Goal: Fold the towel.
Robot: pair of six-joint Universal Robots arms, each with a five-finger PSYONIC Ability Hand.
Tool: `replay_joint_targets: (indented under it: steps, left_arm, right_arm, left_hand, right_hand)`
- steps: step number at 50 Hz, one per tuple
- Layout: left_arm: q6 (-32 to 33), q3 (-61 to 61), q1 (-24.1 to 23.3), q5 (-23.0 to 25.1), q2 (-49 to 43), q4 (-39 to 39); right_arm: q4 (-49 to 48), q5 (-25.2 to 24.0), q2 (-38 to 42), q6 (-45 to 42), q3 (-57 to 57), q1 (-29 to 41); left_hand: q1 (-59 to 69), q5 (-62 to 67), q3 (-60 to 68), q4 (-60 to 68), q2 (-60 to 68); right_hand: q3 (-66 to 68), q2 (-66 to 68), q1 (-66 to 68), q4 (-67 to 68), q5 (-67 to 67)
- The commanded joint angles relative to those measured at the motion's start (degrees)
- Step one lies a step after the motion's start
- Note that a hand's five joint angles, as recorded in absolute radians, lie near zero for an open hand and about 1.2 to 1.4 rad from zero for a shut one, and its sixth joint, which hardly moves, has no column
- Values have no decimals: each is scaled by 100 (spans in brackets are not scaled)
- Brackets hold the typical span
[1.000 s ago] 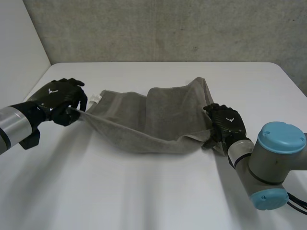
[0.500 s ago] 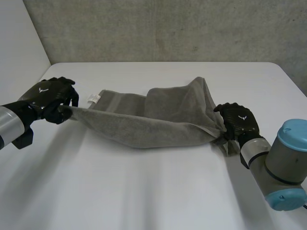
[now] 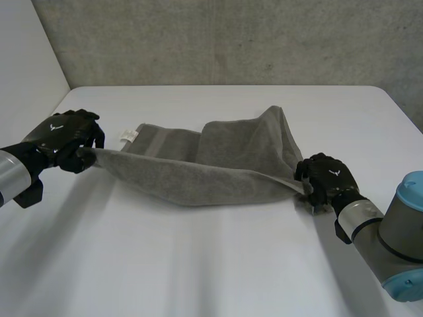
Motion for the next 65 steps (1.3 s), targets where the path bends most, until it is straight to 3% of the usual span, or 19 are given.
replay_joint_targets:
  steps: [1, 2, 7, 9, 12, 14, 15, 17, 18, 20, 21, 25, 28, 39, 52, 65]
  left_arm:
    - [0, -48, 25, 0, 9, -1]
    - [0, -74, 60, 0, 9, -1]
    - [-9, -145, 113, 9, 79, -19]
    - [-26, -197, 69, 9, 184, -54]
    - [-44, -241, 34, 9, 290, -54]
    - [-53, -399, -19, 9, 492, -45]
    - [-53, -400, -19, 9, 492, -45]
    - [-44, -531, -98, 9, 659, -45]
    - [-44, -531, -98, 9, 659, -45]
    - [0, -680, -133, 0, 747, -45]
    - [0, -681, -133, 0, 747, -45]
    - [44, -795, -116, -26, 747, -63]
    - [53, -848, -72, -26, 747, -54]
    - [53, -822, -150, -333, 782, -124]
    - [53, -769, -519, -650, 704, -37]
    - [-44, -216, -625, -887, 870, 69]
  right_arm:
    - [8, -22, -77, 2, 0, -62]
    - [34, -48, -138, 2, -26, -71]
    - [342, -356, -736, 29, -141, -141]
    - [1058, -845, -1007, -6, -420, -238]
    - [1616, -1138, -1070, -24, -703, -229]
    - [2850, -1742, -1061, -277, -1263, -212]
    - [2856, -1744, -1061, -279, -1266, -212]
    - [3836, -2060, -991, -961, -1677, -247]
    - [3840, -2061, -991, -965, -1679, -247]
    - [4540, -2000, -912, -2057, -1898, -325]
    - [4543, -1999, -912, -2063, -1899, -326]
    - [5367, -1772, -929, -3457, -2065, -581]
    - [5676, -1535, -929, -3802, -2267, -607]
    - [5712, -1375, -1289, -4620, -2523, -590]
    - [4790, -1094, -1659, -4252, -2215, -511]
    - [4394, -884, -1965, -4269, -2637, -563]
  left_hand:
    - [524, 406, -246, -288, 572]
    - [524, 406, -246, -288, 572]
    - [524, 406, -246, -288, 572]
    - [524, 406, -246, -288, 572]
    - [524, 406, -246, -288, 572]
    - [524, 406, -246, -288, 572]
    - [524, 406, -246, -288, 572]
    - [524, 406, -246, -288, 572]
    - [524, 406, -246, -288, 572]
    - [524, 406, -246, -288, 572]
    - [524, 406, -246, -288, 572]
    - [524, 406, -246, -288, 572]
    - [524, 406, -246, -288, 572]
    - [524, 406, -246, -288, 572]
    - [524, 406, -246, -288, 572]
    - [524, 406, -246, -288, 572]
  right_hand:
    - [-122, 2099, 2120, -341, 2129]
    - [-122, 2976, 2996, -341, 3006]
    - [-122, 2985, 3005, -341, 3015]
    - [-122, 2985, 3005, -341, 3015]
    - [-122, 2985, 3005, -341, 3015]
    - [-122, 2985, 3005, -341, 3015]
    - [-122, 2985, 3005, -341, 3015]
    - [-122, 2985, 3005, -341, 3015]
    - [-122, 2985, 3005, -341, 3015]
    - [-122, 2985, 3005, -341, 3015]
    - [-122, 2985, 3005, -341, 3015]
    - [-122, 2985, 3005, -341, 3015]
    - [-122, 2985, 3005, -341, 3015]
    - [-122, 2985, 3005, -341, 3015]
    - [-122, 2985, 3005, -341, 3015]
    - [-122, 2985, 3005, -341, 3015]
